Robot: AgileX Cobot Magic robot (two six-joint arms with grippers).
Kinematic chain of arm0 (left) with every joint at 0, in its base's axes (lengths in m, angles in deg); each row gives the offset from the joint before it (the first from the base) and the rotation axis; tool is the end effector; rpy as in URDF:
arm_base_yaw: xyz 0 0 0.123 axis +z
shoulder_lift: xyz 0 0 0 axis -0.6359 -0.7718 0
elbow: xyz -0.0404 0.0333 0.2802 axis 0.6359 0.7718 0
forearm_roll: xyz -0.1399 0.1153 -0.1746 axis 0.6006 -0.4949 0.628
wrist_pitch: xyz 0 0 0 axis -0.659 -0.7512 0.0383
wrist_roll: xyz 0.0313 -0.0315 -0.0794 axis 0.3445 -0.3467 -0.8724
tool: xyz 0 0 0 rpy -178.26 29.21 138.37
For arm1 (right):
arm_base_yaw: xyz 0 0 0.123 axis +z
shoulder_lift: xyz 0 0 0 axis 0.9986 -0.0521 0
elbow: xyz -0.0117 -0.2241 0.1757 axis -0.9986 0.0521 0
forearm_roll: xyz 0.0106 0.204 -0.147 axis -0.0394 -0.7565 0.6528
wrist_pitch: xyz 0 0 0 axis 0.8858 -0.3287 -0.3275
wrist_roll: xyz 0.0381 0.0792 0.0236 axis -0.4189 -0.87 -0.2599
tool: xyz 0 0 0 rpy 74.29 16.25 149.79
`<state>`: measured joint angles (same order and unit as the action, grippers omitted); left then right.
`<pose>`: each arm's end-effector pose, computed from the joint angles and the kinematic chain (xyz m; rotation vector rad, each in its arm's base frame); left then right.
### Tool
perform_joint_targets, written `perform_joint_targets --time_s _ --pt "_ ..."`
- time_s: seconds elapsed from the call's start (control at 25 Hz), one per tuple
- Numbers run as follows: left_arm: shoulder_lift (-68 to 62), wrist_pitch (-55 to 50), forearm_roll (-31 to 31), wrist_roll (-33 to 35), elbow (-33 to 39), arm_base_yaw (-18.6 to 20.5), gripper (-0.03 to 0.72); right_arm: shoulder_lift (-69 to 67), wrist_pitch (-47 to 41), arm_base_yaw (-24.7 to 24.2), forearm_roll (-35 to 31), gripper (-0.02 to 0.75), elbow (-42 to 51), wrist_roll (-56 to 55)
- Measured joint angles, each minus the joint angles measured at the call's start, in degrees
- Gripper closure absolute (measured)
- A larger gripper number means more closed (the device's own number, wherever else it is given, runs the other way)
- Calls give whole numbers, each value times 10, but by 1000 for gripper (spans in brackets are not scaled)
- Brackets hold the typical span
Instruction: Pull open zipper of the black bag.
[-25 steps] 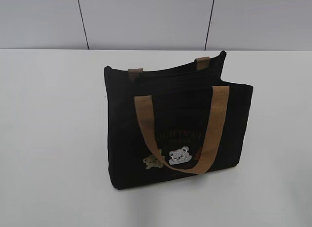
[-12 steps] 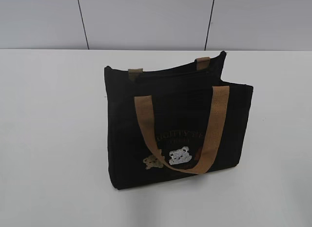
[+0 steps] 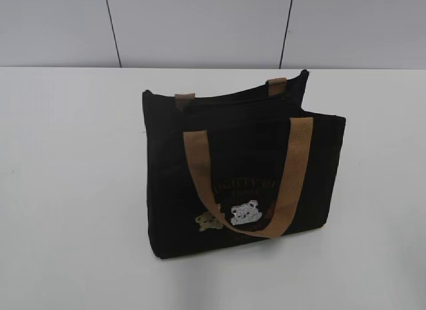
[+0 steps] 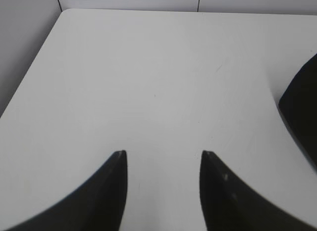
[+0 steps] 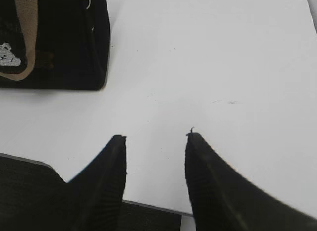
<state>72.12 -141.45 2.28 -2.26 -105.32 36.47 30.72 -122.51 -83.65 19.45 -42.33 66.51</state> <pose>-0.0113 0.0014 0.2872 0.0369 2.0045 -0.0322 -0.0049 0.0085 0.2660 -0.3079 2.0763 0.0270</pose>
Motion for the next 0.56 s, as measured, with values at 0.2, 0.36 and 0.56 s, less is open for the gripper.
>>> perform_joint_targets --time_s 0.2,0.36,0.56 --pt "0 0 0 0 0 7 336 0 1 -8 0 433 0 0" --pt "0 0 0 0 0 8 339 0 1 -8 0 433 0 0" --pt "0 0 0 0 0 8 361 0 1 -9 0 433 0 -1"
